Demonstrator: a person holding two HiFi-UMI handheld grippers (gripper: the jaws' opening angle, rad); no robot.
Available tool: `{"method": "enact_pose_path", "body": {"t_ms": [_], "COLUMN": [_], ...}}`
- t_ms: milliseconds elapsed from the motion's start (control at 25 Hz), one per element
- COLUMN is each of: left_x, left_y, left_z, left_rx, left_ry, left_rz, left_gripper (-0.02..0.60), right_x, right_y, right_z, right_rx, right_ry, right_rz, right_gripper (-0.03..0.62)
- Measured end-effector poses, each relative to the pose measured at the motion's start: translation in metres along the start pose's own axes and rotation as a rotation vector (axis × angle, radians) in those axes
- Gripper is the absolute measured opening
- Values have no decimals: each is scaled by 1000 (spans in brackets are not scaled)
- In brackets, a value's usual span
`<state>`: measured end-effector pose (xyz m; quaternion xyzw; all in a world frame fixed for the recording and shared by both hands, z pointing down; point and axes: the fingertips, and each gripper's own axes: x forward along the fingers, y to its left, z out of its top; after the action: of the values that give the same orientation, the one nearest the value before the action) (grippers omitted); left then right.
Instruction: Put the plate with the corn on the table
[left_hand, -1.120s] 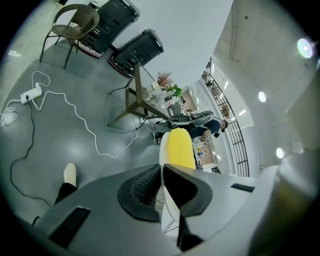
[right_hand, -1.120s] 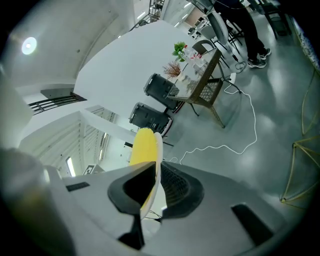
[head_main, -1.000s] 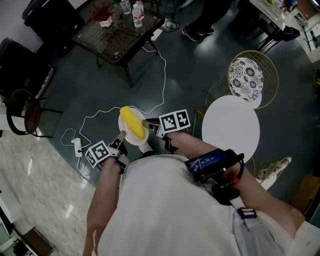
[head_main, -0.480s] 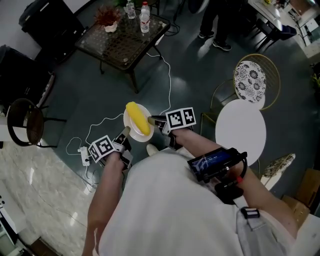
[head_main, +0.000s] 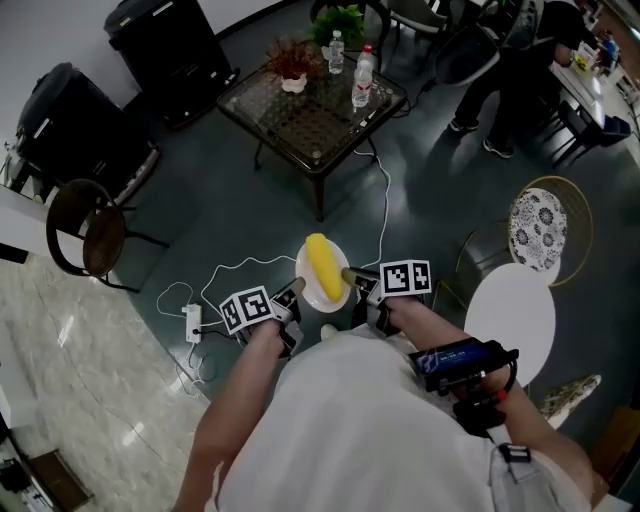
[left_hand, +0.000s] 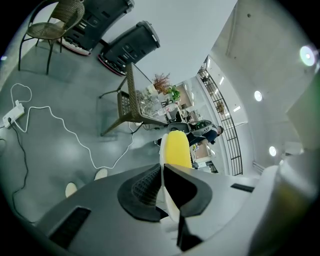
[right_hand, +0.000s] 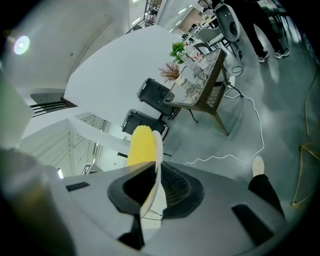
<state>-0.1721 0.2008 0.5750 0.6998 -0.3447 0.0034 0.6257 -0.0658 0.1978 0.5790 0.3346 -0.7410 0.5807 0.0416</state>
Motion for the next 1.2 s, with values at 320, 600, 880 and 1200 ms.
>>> {"method": "enact_pose_path", "body": {"t_ms": [320,600,880,1200], "left_x": [4,25,80,151], "left_y": [20,27,14,2], "left_z": [72,132,192,249], "left_rx": [-39,-54,-45,-46], "left_ry": [-50,-86,-81,-78], "left_rz": [21,54,57,60], "left_gripper": [25,25,25,25], "right_x": [61,104,122,134], "right_y": [10,10,-7,-41], "right_z": [49,106,184,270], "right_rx": [-7,-24,-23,-31], "right_ry": [50,92,111,136], "right_rz": [16,47,50,44], "right_gripper": [37,37,36,35]}}
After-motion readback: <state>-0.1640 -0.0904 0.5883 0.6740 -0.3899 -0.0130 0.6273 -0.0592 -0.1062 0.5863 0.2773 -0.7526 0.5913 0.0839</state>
